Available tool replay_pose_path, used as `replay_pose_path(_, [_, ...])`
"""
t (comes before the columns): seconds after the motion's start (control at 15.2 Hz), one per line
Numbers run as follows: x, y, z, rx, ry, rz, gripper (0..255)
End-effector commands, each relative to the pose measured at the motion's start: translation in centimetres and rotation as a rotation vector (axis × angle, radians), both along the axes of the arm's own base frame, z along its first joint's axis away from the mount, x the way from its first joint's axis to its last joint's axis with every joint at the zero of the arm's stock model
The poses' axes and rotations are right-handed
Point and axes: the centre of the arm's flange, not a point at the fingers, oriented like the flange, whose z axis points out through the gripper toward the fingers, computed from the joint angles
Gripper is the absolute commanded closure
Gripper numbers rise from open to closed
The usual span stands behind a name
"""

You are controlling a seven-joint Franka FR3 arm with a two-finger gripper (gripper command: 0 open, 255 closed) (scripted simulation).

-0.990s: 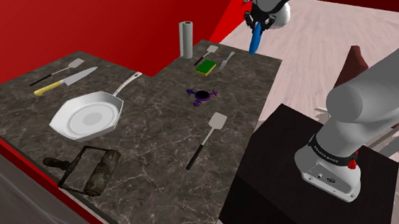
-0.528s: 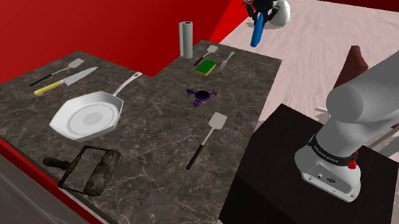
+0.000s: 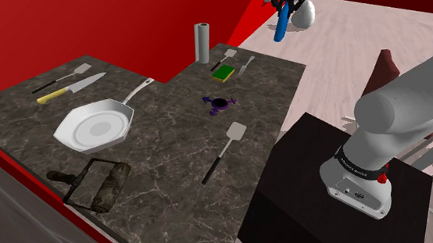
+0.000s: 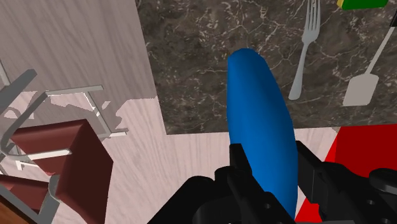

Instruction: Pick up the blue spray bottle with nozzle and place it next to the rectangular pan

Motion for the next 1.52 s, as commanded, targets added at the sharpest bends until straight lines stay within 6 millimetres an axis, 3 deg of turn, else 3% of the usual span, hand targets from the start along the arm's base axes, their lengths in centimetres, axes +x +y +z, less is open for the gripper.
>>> replay_pose_path(0.0, [-0.1, -0.1, 1.1, 0.000, 0.000, 0.000, 255])
replay_pose_path(0.99, [-0.1, -0.1, 8.8, 0.000, 0.000, 0.000, 255])
replay_pose_path(1.45, [0.2, 9.2, 8.9, 0.000, 0.000, 0.000, 255])
